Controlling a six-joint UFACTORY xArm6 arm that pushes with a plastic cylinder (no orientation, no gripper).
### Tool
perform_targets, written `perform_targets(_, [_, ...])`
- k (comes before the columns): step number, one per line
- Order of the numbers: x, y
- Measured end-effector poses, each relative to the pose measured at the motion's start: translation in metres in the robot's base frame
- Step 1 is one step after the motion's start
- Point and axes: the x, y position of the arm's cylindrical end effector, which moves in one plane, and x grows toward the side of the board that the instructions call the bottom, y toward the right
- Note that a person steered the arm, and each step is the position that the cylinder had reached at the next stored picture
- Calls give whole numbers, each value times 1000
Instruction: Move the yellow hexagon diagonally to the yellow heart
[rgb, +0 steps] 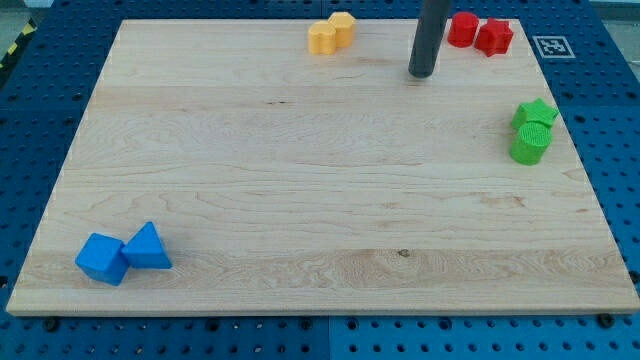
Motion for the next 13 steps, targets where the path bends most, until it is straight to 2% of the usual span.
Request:
perform_targets(1, [-9, 0])
perform_targets(4, [-97, -55])
perform_targets(5, [-98, -75])
perform_targets(8, [-83, -84])
perform_targets(10, [-66, -121])
perform_targets(11, [-44, -95])
perform_targets(12, [-26, -96])
perform_targets(13, [-26, -131])
